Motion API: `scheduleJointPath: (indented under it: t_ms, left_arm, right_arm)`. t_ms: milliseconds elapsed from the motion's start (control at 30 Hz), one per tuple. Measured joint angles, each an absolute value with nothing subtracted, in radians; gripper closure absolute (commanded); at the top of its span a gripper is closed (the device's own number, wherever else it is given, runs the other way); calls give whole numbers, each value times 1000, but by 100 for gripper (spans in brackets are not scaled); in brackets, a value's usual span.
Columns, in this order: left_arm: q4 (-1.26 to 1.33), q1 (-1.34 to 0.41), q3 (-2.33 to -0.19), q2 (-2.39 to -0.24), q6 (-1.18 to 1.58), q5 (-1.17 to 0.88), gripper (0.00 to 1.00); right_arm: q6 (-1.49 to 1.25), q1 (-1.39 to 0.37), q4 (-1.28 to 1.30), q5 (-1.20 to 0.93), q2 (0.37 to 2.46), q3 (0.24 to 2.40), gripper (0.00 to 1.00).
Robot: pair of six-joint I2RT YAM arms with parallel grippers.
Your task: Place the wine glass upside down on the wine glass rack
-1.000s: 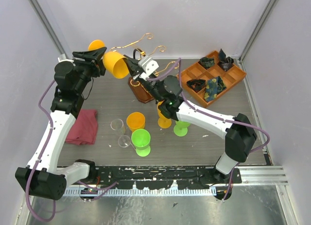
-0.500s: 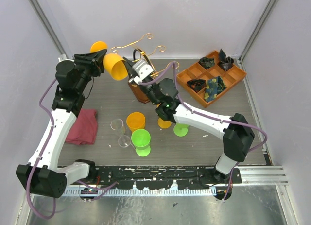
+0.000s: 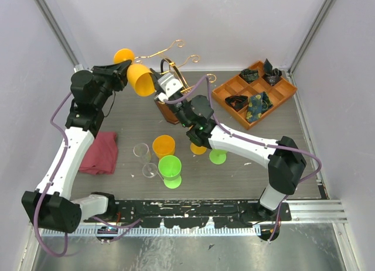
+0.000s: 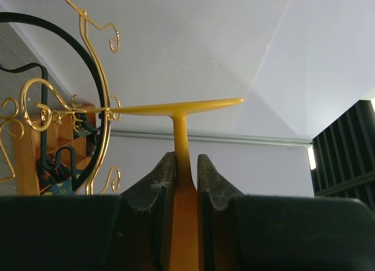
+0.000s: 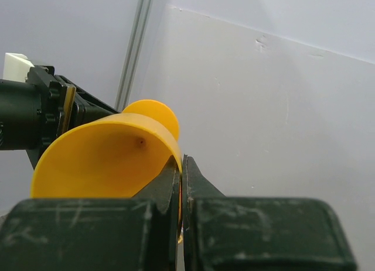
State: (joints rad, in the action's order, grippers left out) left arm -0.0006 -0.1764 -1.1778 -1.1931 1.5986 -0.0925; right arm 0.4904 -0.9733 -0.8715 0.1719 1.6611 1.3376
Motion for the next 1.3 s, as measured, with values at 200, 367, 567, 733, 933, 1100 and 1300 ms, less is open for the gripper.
scheduleJointPath:
  t_ms: [200,367,567,733,933,1100,1300]
  left_arm:
    - [20,-176,-1180,-1217,1599,-109,88]
    - [33,-177,-1192,-1244,1591,-124,87]
    - [52,-179,-1276,-1325,1481,-153,93]
    - [105,-173,-1323,-1362,1393,-188,98]
    - [153,-104,-1342,-1369,1229,-223,92]
    - [80,-75,-1441,-1367,916,-224,98]
    - [73,-77,-1390,-1298,577,-174,100]
  right_arm:
    - [502,-972,-867,184,1661,1335,96]
    - [509,-971,-866,200,1661,1329,74]
    - [520,-976,-863,233,1642,1313,54]
    - [539,-976,-856,272,1606,1287,44]
    - [586,-978,-796,378,1544,1269,42]
    - [627,-978,-728,483,1478,1267,42]
    - [660,-978,-678,558,1405,1266,42]
